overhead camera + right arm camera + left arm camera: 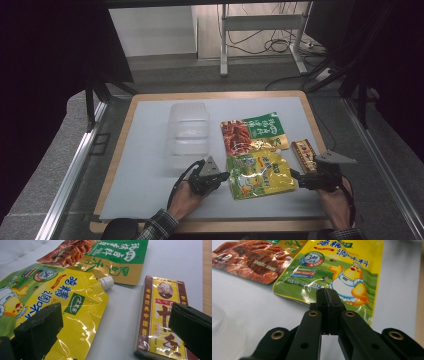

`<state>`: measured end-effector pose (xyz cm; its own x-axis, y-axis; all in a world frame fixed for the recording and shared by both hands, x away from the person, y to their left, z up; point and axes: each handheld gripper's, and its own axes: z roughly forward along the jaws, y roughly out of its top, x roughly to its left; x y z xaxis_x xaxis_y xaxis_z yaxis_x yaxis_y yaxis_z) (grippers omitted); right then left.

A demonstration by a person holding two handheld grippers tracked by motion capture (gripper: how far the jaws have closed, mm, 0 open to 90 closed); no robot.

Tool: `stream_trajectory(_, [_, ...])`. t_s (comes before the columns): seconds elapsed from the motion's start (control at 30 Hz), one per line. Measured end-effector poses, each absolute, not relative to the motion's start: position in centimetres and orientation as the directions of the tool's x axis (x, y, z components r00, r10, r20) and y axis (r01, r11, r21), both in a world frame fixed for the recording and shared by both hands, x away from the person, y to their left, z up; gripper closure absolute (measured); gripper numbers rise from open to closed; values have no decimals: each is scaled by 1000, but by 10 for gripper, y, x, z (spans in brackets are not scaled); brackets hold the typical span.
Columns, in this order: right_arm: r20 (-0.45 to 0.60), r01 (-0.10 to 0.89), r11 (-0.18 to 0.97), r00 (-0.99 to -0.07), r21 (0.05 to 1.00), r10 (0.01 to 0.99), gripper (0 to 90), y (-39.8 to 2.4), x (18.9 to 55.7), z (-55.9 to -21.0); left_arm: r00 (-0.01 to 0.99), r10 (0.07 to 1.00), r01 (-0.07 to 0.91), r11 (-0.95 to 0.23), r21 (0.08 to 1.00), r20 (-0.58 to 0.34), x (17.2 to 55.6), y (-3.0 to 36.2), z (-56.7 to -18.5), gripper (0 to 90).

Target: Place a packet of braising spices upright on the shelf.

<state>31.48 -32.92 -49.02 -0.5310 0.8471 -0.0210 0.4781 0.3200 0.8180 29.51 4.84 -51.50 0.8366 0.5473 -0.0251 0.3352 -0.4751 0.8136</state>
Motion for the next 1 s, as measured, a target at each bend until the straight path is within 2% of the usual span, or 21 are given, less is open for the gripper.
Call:
stream_trajectory(0.73, [-13,494,326,-535,806,844,0,-329,316,-492,858,512,278,-531,801,41,318,5,-528,896])
stream_trajectory(1.0, [-5,493,314,-531,812,847,0,-331,315,-490,849,525,280,-539,794,57,318,8,-534,900])
